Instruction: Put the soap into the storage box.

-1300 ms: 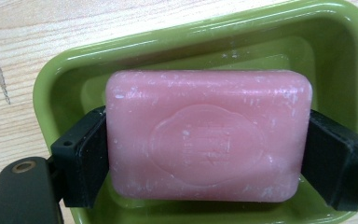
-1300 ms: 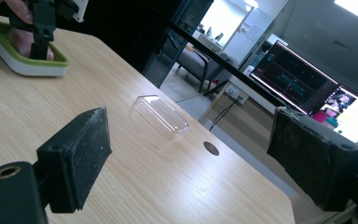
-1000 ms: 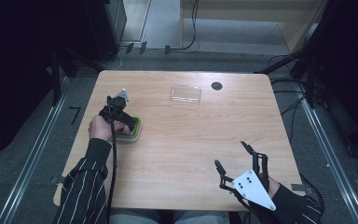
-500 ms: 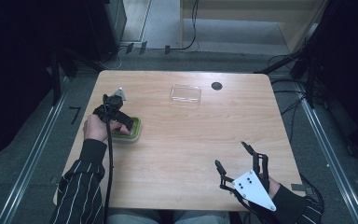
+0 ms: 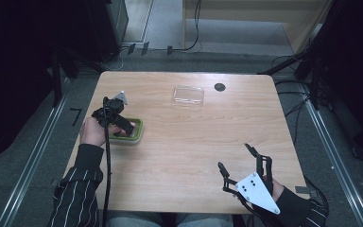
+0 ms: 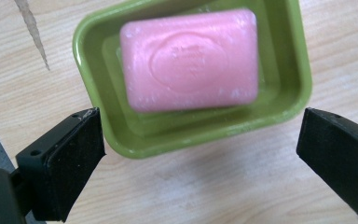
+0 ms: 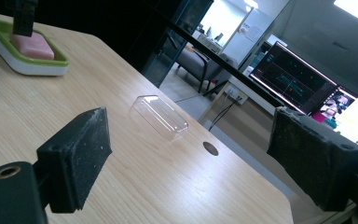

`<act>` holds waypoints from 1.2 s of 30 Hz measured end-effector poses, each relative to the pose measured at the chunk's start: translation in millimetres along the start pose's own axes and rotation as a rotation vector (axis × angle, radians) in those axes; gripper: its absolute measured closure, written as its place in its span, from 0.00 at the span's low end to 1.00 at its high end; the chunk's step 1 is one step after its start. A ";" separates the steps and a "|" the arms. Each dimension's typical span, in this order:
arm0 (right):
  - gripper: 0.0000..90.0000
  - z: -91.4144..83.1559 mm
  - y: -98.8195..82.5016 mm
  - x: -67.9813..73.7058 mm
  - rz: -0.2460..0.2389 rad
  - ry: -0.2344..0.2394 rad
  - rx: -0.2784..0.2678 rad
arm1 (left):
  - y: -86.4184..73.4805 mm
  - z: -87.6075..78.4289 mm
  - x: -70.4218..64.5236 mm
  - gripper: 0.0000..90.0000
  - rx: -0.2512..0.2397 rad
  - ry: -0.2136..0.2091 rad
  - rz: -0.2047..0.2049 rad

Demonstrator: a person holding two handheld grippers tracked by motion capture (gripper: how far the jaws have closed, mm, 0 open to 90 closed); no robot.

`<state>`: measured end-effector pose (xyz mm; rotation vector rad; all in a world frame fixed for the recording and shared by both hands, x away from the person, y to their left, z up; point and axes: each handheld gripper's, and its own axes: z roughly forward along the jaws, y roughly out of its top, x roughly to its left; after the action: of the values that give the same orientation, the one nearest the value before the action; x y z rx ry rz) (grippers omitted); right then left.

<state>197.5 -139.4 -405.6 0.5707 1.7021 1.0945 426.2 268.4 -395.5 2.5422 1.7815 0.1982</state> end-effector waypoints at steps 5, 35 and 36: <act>0.15 -0.3 -0.1 -0.3 0.002 0.002 0.000 | -8.7 -5.0 -5.8 0.02 0.002 0.007 0.021; 0.15 -0.8 -0.1 -0.2 -0.002 0.003 -0.001 | -73.1 -3.3 -30.6 0.02 0.040 0.032 0.092; 0.15 -0.8 -0.1 -0.2 -0.003 0.003 -0.001 | -75.9 -1.9 -31.3 0.02 0.040 0.031 0.093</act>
<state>196.9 -139.9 -405.5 0.5657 1.7047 1.0948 344.6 265.0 -403.8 2.6669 1.6963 0.2079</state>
